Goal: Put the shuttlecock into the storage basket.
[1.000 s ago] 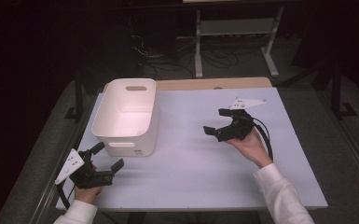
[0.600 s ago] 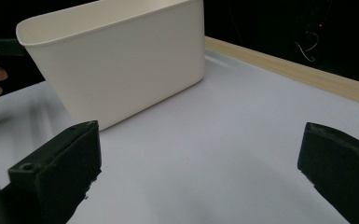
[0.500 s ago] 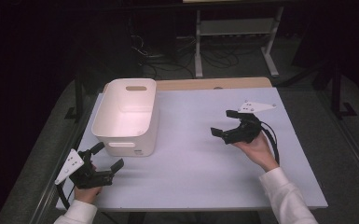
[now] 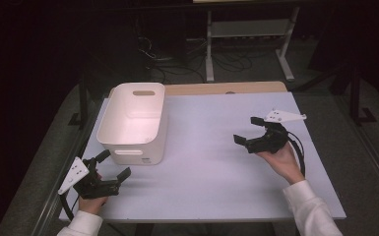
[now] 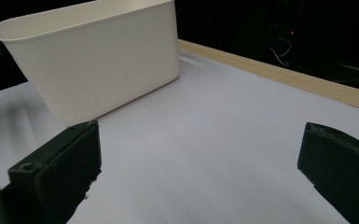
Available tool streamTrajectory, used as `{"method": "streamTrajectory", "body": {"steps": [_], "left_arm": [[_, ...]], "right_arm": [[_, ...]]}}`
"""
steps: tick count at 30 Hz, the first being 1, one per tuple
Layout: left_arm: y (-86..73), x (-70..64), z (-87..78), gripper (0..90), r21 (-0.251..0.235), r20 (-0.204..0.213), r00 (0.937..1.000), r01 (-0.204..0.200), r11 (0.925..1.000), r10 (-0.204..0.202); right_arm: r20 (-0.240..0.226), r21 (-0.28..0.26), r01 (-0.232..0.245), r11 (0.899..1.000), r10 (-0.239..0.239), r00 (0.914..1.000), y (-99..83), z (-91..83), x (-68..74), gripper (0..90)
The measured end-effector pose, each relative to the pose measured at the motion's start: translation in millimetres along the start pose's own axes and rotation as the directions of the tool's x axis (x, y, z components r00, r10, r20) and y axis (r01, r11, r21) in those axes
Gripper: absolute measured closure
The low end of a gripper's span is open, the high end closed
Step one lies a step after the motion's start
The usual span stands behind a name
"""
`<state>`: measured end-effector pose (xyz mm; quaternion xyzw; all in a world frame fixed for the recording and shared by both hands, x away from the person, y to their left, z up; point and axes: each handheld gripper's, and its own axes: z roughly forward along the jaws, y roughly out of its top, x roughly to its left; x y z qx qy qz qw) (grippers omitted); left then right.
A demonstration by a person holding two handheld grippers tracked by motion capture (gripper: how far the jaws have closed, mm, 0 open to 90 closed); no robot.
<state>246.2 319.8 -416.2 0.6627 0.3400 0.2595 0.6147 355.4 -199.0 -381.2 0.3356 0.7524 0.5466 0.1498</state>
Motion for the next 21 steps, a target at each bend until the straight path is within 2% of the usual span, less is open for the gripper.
{"method": "streamTrajectory", "body": {"steps": [6, 21], "left_arm": [[-0.1, 0.0, -0.1, 0.0, 0.0, 0.0, 1.0, 0.0, 1.0, 0.0], [0.0, -0.9, -0.5, 0.0, -0.001, -0.002, 1.0, 0.005, 1.0, -0.005]], "right_arm": [[0.006, -0.003, -0.023, 1.0, 0.023, 0.9997, -10.4, -9.3, -3.4, 0.0], [0.004, -0.029, -0.014, 0.999, 0.014, 0.9999, -24.9, -23.4, -1.3, 0.0]]}}
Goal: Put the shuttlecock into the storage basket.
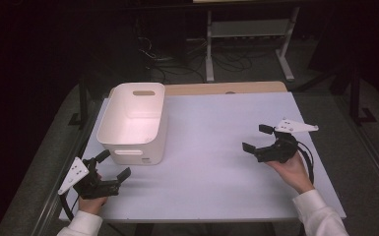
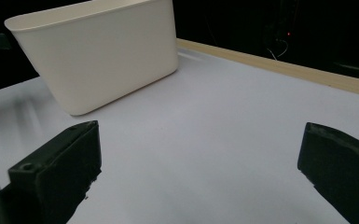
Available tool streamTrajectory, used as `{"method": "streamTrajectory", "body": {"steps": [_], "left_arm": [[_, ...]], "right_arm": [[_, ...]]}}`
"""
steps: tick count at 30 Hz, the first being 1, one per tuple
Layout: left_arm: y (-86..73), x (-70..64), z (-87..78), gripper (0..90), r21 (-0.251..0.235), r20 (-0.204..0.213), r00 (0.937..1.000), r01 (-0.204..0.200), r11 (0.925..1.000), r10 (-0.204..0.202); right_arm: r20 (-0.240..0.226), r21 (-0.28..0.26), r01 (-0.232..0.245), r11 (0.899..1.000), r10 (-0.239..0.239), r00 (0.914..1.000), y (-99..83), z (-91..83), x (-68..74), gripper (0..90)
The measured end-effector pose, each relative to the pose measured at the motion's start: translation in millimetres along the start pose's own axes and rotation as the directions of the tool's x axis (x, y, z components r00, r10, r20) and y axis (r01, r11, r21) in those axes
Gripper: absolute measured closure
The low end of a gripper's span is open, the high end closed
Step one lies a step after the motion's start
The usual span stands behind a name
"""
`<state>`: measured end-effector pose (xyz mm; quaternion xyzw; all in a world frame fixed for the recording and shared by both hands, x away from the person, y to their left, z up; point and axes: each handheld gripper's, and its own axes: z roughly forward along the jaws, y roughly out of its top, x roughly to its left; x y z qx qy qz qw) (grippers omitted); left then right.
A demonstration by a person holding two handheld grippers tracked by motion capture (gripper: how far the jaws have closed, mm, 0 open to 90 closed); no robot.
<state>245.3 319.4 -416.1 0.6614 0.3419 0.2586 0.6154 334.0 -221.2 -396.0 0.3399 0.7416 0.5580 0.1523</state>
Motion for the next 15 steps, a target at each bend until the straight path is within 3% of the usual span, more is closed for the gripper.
{"method": "streamTrajectory", "body": {"steps": [4, 6, 11, 15], "left_arm": [[0.0, 0.1, -0.1, 0.0, 0.001, 0.001, 1.0, -0.004, 1.0, 0.004], [0.2, 0.7, -0.8, 0.0, 0.01, 0.001, 0.9999, -0.011, 0.9999, 0.011], [0.2, 0.9, -1.1, 0.0, 0.011, 0.001, 0.9999, -0.012, 0.9999, 0.012], [0.0, 0.9, -0.7, 0.0, 0.011, -0.001, 0.9999, -0.012, 0.9999, 0.012]], "right_arm": [[-0.002, -0.015, -0.003, 1.0, 0.003, 1.0, -4.6, -5.1, 2.0, 0.0], [-0.018, 0.016, -0.007, 1.0, 0.007, 0.9998, -7.7, -6.5, 1.5, 0.0], [-0.012, -0.012, -0.006, 1.0, 0.006, 0.9999, -15.3, -11.1, 2.5, 0.0], [-0.008, 0.003, -0.007, 1.0, 0.007, 0.9999, -18.9, -13.8, 2.8, 0.0]]}}
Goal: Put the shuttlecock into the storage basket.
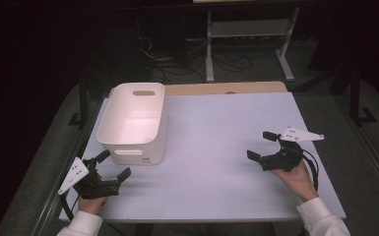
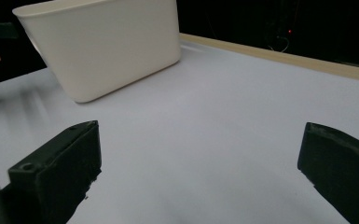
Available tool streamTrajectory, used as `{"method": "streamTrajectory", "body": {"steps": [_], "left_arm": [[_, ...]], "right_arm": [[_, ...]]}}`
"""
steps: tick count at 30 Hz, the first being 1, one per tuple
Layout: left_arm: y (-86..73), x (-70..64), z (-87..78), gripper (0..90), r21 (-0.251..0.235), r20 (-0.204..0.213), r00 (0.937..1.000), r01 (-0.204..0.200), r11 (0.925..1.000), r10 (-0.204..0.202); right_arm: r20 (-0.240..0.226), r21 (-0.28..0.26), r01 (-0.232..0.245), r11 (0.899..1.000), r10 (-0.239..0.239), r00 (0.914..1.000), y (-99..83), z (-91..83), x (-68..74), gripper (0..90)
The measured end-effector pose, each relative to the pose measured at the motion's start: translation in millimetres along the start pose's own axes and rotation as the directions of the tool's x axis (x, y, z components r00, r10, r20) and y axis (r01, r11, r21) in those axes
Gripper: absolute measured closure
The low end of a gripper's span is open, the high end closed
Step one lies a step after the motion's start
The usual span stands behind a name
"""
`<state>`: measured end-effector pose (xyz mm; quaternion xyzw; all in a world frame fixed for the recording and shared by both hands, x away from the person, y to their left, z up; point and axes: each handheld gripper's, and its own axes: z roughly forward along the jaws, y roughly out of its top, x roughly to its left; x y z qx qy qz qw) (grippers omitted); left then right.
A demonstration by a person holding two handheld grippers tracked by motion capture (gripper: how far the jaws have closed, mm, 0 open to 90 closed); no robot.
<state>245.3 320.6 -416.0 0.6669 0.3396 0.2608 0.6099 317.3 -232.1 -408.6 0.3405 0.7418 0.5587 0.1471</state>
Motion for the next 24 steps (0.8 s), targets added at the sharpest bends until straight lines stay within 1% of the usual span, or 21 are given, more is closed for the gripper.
{"method": "streamTrajectory", "body": {"steps": [1, 2, 5, 6, 7, 9, 13, 16, 17, 21, 24], "left_arm": [[0.0, 0.1, 0.0, 0.0, 0.0, 0.0, 1.0, 0.0, 1.0, 0.0], [0.0, 0.1, 0.0, 0.0, 0.001, 0.0, 1.0, 0.0, 1.0, 0.0], [0.0, 0.3, -0.1, 0.0, 0.001, 0.0, 1.0, 0.0, 1.0, 0.0], [0.0, 0.2, 0.1, 0.0, 0.0, 0.0, 1.0, 0.001, 1.0, -0.001], [-0.1, 0.3, 0.1, 0.0, 0.0, 0.001, 1.0, 0.002, 1.0, -0.002], [0.0, 0.2, 0.0, 0.0, 0.001, 0.002, 1.0, 0.0, 1.0, 0.0], [-0.1, 0.1, 0.0, 0.0, 0.0, 0.001, 1.0, -0.003, 1.0, 0.003], [-0.1, 0.2, 0.2, 0.0, 0.0, 0.003, 1.0, -0.004, 1.0, 0.004], [0.0, 0.2, 0.2, 0.0, -0.001, 0.004, 1.0, -0.004, 1.0, 0.004], [-0.1, 0.0, 0.3, 0.0, -0.007, 0.008, 1.0, -0.002, 1.0, 0.002], [-0.1, 0.3, 0.2, 0.0, -0.008, 0.002, 1.0, 0.002, 1.0, -0.002]], "right_arm": [[-0.001, -0.002, 0.003, 1.0, -0.003, 1.0, -0.5, -1.2, -0.3, 0.0], [0.008, -0.026, 0.009, 1.0, -0.009, 0.9999, -2.3, -4.3, 0.3, 0.0], [0.01, -0.033, 0.005, 0.999, -0.005, 0.9999, -4.0, -7.5, -0.1, 0.0], [0.014, -0.039, 0.01, 0.999, -0.01, 0.9999, -5.3, -9.1, -1.0, 0.0], [0.02, -0.047, 0.0, 0.999, 0.001, 0.9998, -8.0, -13.0, -2.0, 0.0], [0.025, -0.052, 0.0, 0.999, 0.001, 0.9997, -9.3, -15.0, -3.0, 0.0], [0.041, -0.079, 0.004, 0.997, 0.0, 0.9992, -12.0, -21.9, -4.5, 0.0], [0.043, -0.067, 0.014, 0.998, -0.011, 0.999, -14.7, -23.8, -3.8, 0.0], [0.044, -0.064, 0.025, 0.998, -0.022, 0.9988, -15.9, -24.2, -4.0, 0.0], [0.045, -0.06, 0.029, 0.998, -0.027, 0.9986, -20.3, -26.6, -3.8, 0.0], [0.049, -0.057, 0.031, 0.998, -0.028, 0.9984, -21.5, -29.2, -4.2, 0.0]]}}
